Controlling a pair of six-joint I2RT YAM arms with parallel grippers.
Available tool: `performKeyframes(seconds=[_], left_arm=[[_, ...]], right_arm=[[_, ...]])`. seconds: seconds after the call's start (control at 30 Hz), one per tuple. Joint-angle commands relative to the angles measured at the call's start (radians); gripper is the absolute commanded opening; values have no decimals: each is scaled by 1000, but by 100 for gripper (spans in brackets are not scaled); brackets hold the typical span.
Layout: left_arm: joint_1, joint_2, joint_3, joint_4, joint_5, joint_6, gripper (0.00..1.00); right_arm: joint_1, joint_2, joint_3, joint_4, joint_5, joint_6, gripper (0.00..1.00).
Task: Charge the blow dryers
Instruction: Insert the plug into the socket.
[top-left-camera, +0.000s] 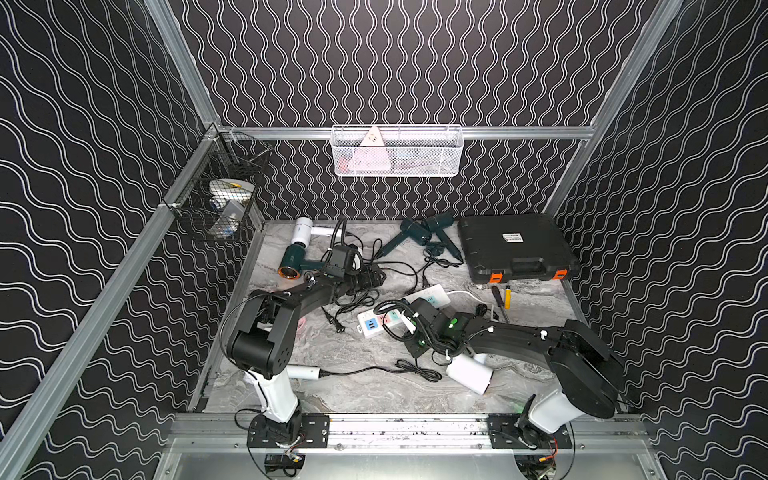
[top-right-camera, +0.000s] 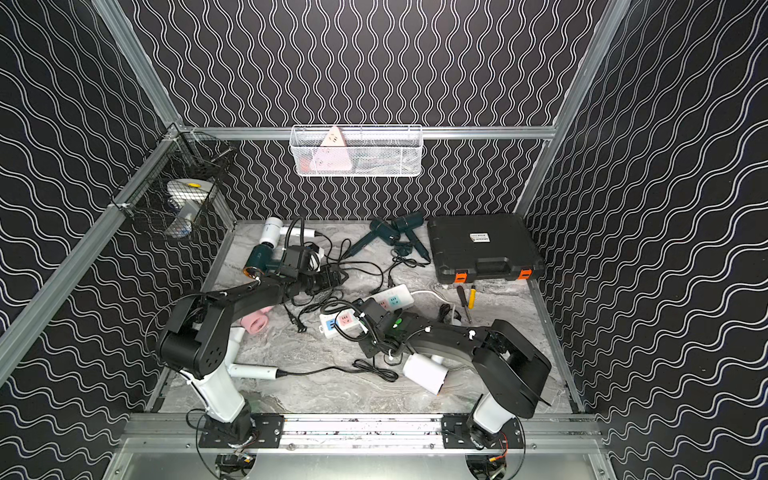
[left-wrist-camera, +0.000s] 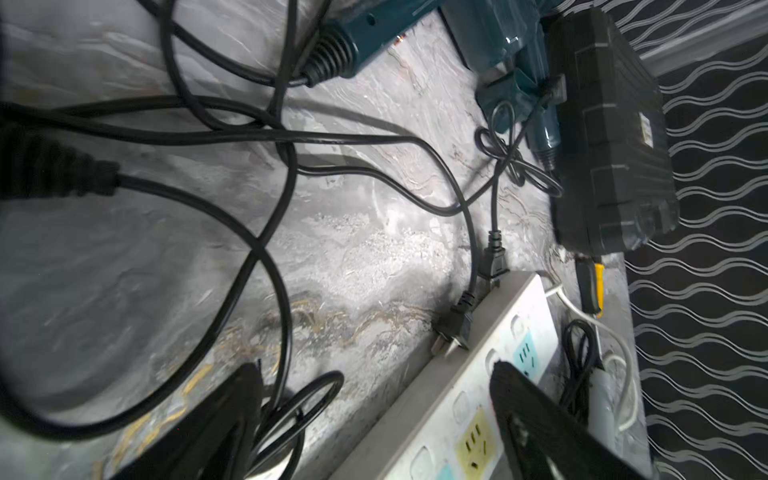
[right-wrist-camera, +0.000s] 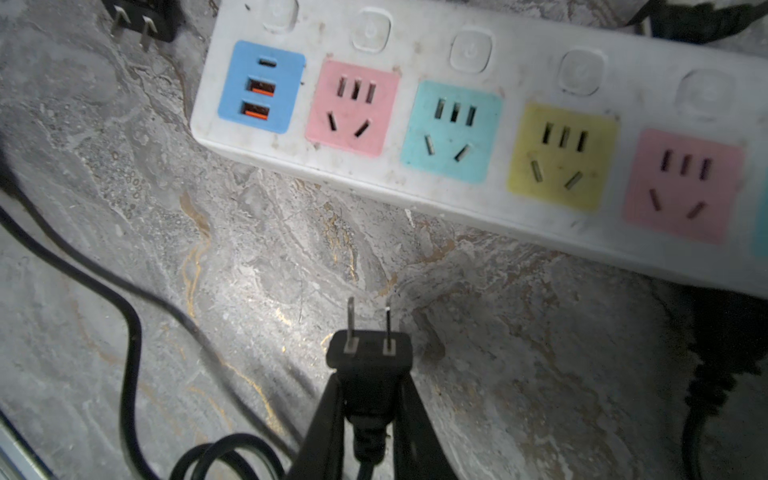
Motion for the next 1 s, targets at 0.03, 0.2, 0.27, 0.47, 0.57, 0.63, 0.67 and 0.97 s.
performKeyframes(seconds=[0.03, 0.2, 0.27, 0.47, 0.57, 0.63, 0.67, 0.97], left_arm=[[2, 28, 28, -19, 89, 63, 90], [-1, 50, 24, 21, 165, 57, 86], [-4, 50, 14, 31, 175, 50, 85], [-36, 32, -9, 59, 219, 36, 85], [-60, 36, 6, 23, 206, 58, 86], [-64, 48, 13, 8, 195, 66, 86], [-64, 56, 16, -1, 187, 70, 86], [-65, 14, -42, -72, 44, 77, 87]], right_arm=[[3, 37, 44, -63, -4, 46, 0], [6, 80, 77, -73, 22, 78, 0], [11, 89, 89, -78, 32, 88, 0], [27, 108, 102, -82, 51, 97, 0], [35, 108, 102, -78, 52, 102, 0], [42, 112, 107, -80, 58, 106, 0], [45, 116, 109, -81, 63, 110, 0], [72, 170, 138, -90, 97, 123, 0]])
